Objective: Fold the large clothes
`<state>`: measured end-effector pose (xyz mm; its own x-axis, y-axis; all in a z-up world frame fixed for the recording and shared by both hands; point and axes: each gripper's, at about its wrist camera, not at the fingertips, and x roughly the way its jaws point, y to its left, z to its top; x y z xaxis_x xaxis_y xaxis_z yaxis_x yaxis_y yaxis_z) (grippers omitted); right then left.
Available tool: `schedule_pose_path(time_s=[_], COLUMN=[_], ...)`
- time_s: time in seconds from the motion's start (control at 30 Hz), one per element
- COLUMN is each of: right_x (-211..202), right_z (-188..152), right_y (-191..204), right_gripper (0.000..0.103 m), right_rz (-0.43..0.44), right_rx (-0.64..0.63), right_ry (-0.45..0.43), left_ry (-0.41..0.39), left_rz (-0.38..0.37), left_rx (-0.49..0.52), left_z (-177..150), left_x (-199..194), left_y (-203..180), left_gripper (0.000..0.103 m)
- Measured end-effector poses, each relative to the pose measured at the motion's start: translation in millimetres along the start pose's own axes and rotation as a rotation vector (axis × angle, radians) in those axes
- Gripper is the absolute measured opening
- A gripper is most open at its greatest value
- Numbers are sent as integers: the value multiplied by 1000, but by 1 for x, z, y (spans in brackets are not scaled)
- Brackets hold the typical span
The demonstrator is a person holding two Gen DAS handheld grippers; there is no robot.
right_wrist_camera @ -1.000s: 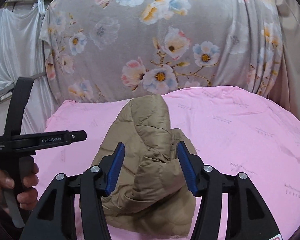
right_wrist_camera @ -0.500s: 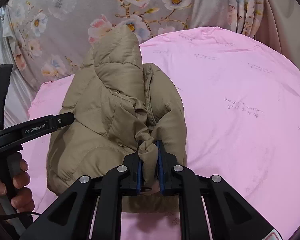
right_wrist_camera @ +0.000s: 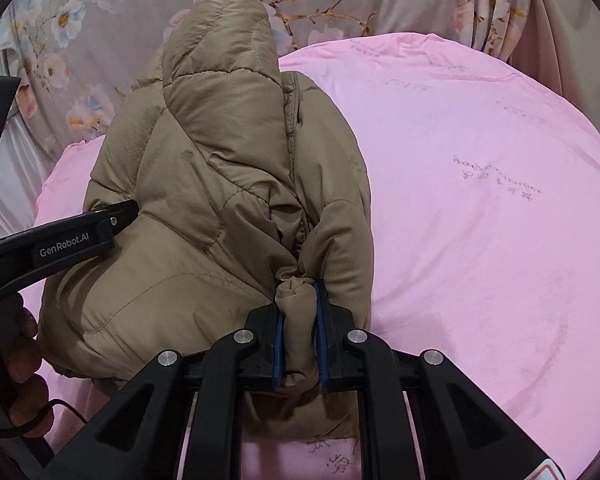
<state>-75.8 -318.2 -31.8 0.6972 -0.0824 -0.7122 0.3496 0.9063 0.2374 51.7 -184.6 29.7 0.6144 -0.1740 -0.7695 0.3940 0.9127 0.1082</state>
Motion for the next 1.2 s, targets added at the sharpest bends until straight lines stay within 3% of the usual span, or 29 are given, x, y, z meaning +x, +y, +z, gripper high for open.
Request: schedule_pose_path(time_s=[0.3,0.47,0.7,0.83,0.97,1.07,1.2], right_x=[3,-23,-81,-59,-11,32,73], right_z=[-2,16,100,150,180,183,166], right_y=[-3,-9,54,91,102,86,55], right_gripper=[11,17,19,19,18,13,10], right_rz=[15,20,-23,-17,-44,-86,-106], right_rx=[0,45,-149,-214,-224,-197,-124], right_ry=[-18,11,-217,-262,-221,-147,-50], left_ry=[-20,29,-103,-140,-109,-43,22], left_rz=[10,-91,-70,-43,-11,22,-4], left_rx=[-8,-67,-194,-232,-227,-195,-181], left_z=[-4,4,69,114,136,134,117], left_x=[8,-13,-53,-46,-8,35,77], left_y=[-3,21,69,69,55,37,22], left_gripper=[68,67,67,67,67,67,69])
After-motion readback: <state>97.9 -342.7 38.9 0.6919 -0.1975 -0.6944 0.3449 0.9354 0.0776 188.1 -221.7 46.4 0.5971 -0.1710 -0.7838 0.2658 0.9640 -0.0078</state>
